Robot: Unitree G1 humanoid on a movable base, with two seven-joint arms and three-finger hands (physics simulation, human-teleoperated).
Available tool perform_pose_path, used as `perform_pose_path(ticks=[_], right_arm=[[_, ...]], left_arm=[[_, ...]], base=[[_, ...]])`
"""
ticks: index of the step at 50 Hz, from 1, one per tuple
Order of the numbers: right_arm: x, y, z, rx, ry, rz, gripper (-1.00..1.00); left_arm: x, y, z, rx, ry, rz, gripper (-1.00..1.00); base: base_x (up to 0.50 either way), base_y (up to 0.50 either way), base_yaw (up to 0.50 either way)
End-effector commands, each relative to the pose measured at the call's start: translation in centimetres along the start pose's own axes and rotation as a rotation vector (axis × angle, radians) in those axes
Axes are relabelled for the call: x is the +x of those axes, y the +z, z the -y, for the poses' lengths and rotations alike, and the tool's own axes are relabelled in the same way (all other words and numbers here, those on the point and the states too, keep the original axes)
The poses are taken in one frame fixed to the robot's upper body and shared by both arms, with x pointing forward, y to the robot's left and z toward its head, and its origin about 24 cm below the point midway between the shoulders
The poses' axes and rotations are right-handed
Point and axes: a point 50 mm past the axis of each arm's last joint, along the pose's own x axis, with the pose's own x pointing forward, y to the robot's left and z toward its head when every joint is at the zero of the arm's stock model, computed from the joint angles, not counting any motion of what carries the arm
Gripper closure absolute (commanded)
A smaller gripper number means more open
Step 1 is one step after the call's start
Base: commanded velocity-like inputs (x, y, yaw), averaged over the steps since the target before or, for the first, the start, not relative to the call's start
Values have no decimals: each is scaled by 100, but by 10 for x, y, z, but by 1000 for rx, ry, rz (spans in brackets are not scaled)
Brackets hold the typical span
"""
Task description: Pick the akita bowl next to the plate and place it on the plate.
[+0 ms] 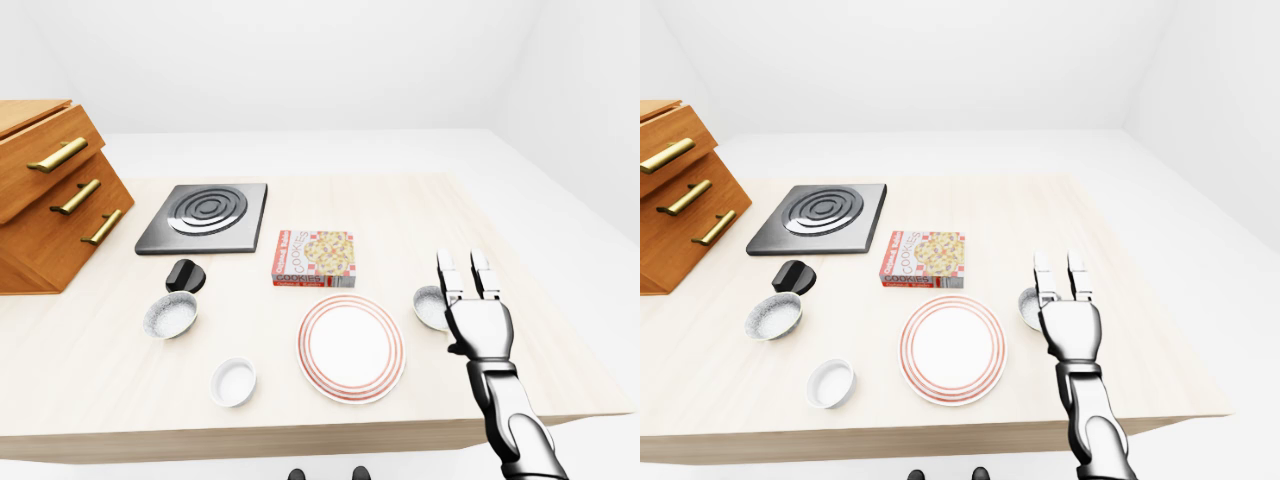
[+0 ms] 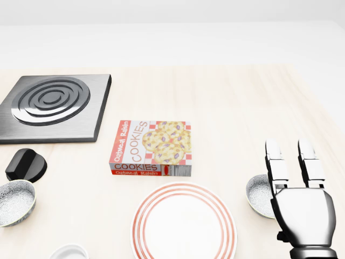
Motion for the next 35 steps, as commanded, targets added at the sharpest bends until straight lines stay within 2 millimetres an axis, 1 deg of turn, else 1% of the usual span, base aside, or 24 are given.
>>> perform_pose_path(ticks=[1,8,9,11,13,16,32,35], right_arm=[[-2,4,-11,22,25,10,-100],[-2,4,-20,37,41,8,-100],[-2,3,-25,61,62,-7,-100],[-1,3,-29,36,63,8,-100],[-1,2,-31,71,71,-15,-100],[0,2,-34,48,70,2,-100],[2,5,-41,28,72,29,-100],[3,5,-42,26,71,31,-100]], left_arm=[[0,0,0,-1,0,0,-100],[0,-1,0,-1,0,-2,-100],[0,-1,0,-1,0,-2,-100],[0,-1,0,-1,0,-4,-100],[0,-2,0,-1,0,-4,-100],[0,-1,0,-1,0,-3,-100],[0,3,0,1,0,7,-100],[0,-1,0,0,-1,-3,-100]], base=[[0,0,0],[0,0,0],[0,0,0],[0,0,0],[0,0,0],[0,0,0],[0,0,0],[0,0,0]])
